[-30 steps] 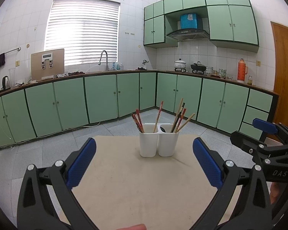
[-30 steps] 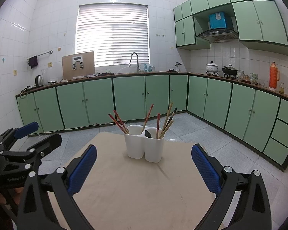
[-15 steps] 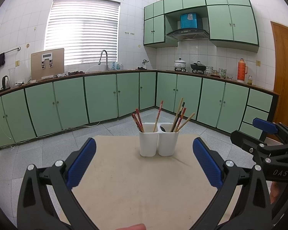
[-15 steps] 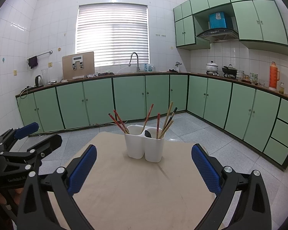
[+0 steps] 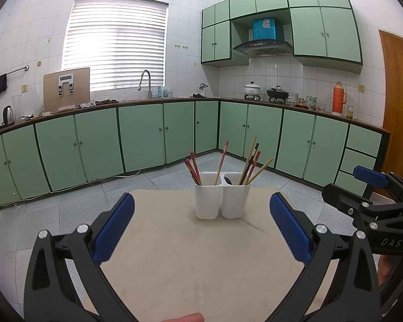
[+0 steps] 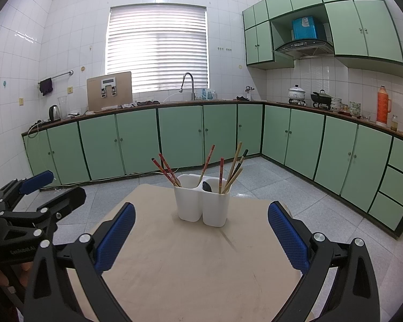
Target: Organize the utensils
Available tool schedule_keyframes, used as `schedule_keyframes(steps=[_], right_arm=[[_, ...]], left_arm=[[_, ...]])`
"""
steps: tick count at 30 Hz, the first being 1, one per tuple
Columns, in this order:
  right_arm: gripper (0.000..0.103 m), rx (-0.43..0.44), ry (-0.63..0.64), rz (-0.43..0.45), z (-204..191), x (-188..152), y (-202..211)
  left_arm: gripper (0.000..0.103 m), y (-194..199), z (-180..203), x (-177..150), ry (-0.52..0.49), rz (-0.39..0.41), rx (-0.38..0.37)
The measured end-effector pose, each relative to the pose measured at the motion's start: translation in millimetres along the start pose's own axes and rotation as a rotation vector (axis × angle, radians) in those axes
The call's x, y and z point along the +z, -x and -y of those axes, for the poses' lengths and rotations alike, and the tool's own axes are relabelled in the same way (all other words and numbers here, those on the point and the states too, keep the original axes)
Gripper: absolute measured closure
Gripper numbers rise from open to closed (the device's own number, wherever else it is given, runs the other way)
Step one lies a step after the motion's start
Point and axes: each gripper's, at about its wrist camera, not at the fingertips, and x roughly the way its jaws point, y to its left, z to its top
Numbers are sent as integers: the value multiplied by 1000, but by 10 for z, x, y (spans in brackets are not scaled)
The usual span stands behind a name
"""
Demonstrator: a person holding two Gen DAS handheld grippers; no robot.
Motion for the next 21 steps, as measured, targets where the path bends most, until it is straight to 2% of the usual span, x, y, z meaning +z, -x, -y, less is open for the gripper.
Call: schedule_keyframes(steps=[21], right_arm=[[6, 1, 0, 0, 11, 5, 0]], left_arm=[[5, -11, 1, -17, 0, -1, -1]])
